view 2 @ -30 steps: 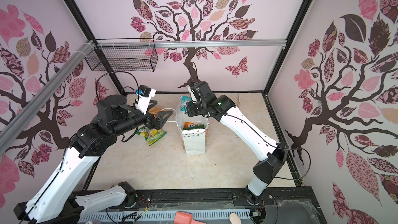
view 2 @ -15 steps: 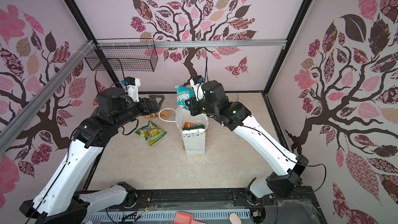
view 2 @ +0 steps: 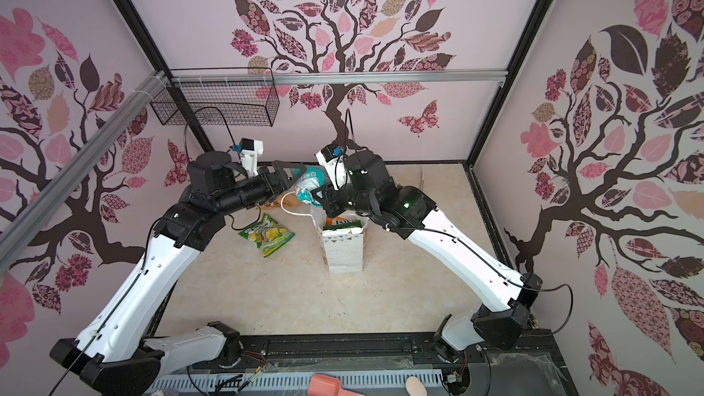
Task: Take the snacks out of the paper bag
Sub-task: 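Grasp the teal pack with left gripper from the right gripper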
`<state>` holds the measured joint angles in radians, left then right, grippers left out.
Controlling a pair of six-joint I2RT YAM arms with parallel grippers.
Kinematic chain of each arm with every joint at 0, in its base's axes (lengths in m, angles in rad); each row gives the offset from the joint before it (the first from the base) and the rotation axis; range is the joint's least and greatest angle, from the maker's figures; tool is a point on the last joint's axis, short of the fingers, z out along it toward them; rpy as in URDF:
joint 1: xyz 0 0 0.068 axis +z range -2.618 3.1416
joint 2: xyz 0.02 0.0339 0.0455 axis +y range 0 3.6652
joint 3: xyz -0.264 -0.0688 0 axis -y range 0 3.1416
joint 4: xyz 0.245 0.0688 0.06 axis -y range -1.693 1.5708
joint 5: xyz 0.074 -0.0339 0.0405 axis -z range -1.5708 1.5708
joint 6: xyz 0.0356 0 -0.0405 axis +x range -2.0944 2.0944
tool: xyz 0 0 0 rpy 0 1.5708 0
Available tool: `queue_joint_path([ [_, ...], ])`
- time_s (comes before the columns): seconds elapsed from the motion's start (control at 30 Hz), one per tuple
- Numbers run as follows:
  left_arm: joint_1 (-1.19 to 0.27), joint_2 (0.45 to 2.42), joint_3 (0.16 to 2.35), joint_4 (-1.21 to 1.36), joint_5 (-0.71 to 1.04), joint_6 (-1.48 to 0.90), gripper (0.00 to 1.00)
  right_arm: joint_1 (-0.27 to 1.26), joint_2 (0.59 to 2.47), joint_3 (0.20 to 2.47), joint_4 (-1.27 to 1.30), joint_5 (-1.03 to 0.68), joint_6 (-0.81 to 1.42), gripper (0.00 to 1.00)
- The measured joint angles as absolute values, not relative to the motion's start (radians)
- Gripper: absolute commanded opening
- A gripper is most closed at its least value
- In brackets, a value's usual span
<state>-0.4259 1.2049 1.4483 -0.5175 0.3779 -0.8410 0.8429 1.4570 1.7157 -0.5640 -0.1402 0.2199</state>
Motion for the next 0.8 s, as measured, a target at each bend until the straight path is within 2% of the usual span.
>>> queue_joint_path([
  [0.3,-0.418,1.225,1.404,-0.425,0.464,-0.919,0.36,0.843,1.457,1.71,-0.555,-0.156,0.216,0.0],
  [0.4,-0.418,1.228,1.388,-0.39,0.487,-0.941,0.24,0.842,1.457,1.709,-0.555,-0.153,0.216,0.05],
  [0.57,-0.417,1.229,1.382,-0.369,0.497,-0.941,0.0,0.842,1.457,1.707,-0.548,-0.151,0.208,0.24],
  [0.63,-0.416,1.228,1.381,-0.363,0.495,-0.937,0.0,0.842,1.457,1.701,-0.537,-0.151,0.208,0.38],
  [0.8,-0.416,1.222,1.38,-0.354,0.493,-0.918,0.0,0.842,1.446,1.668,-0.496,-0.15,0.194,0.58],
])
